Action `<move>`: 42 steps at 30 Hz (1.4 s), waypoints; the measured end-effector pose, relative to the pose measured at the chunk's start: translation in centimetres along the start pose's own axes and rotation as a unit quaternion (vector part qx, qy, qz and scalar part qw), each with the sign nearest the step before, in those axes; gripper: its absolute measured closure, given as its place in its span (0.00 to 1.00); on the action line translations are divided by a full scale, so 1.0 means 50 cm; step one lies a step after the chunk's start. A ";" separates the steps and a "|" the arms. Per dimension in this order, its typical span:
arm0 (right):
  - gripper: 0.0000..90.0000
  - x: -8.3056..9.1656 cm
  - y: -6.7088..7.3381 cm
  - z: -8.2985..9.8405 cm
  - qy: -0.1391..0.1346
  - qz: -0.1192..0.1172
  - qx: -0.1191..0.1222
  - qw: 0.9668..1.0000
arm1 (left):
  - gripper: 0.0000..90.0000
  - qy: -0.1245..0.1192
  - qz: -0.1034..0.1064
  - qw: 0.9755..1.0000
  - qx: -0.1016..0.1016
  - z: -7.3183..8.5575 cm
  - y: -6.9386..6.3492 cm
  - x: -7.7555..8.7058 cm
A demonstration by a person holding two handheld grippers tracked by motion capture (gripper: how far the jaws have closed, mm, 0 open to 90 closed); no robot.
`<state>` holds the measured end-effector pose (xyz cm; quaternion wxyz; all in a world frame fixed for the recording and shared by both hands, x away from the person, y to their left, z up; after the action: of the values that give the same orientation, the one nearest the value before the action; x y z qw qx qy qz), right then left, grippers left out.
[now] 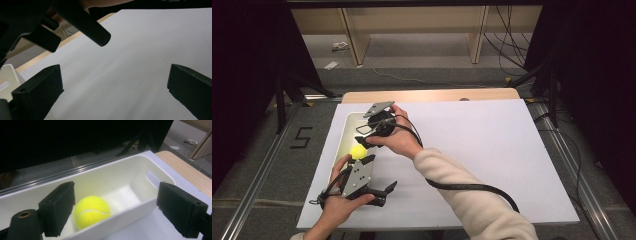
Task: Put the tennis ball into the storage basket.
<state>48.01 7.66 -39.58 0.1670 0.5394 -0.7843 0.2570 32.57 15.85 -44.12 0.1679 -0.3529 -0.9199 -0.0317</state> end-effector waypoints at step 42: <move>0.19 0.234 -0.082 0.163 -0.002 0.091 -0.066 0.994 | 0.00 -0.004 -0.003 1.000 0.006 -0.001 0.002 0.002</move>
<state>47.73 -7.15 -38.96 0.1767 0.4542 -0.8456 0.2177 32.59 16.00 -44.06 0.1659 -0.3494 -0.9218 -0.0252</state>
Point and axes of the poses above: each handheld gripper's, and its own axes: x roughly backward along the jaws, z roughly out of its underside, y roughly to its left, the point moved 2 cm from there along -x, roughly forward along the jaws, and after that the axes turned 15 degrees about x, right-handed, at the moved point
